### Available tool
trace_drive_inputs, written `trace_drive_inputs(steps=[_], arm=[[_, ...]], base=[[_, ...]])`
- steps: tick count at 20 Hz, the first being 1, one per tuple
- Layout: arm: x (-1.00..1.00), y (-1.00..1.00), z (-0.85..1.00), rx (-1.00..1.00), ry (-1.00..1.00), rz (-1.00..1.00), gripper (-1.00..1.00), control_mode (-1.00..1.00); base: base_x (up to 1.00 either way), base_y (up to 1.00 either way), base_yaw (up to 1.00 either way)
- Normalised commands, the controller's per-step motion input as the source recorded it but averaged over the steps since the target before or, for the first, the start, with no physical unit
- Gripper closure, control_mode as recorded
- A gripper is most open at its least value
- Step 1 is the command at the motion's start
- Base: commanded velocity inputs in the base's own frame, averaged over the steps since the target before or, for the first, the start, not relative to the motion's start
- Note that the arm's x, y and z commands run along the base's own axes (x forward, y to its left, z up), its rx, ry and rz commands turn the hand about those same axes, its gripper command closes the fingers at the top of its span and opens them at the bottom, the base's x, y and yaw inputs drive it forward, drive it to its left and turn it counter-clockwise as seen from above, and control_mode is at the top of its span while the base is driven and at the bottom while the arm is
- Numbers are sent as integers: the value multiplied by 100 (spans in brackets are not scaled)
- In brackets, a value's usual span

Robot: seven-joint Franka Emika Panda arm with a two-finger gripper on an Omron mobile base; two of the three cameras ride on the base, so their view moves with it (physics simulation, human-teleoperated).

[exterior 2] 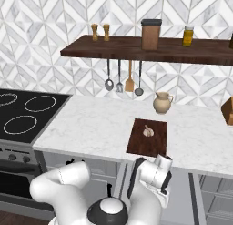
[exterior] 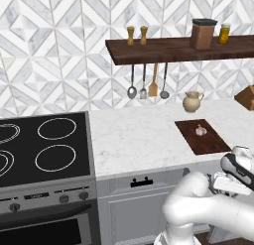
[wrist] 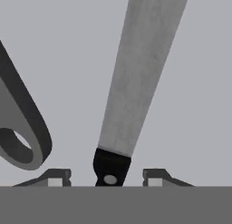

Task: Place the appropriate cutting tool for cutting the garlic skin on the cutting board.

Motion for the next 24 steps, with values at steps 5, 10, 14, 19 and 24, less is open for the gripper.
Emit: trace_drive_inputs(steps=[5, 10, 14, 19, 24], arm=[[-14, 2, -17, 0, -2, 0, 100, -100], [-21, 0, -3, 4, -7, 0, 100, -100], [-21, -21, 45, 9, -16, -17, 100, -100], [-3, 0, 90, 1, -19, -29, 100, -100], [-28, 0, 66, 0, -1, -44, 100, -100]], base=[[0, 0, 0], [0, 0, 0], [0, 0, 0], [0, 0, 0], [0, 0, 0]])
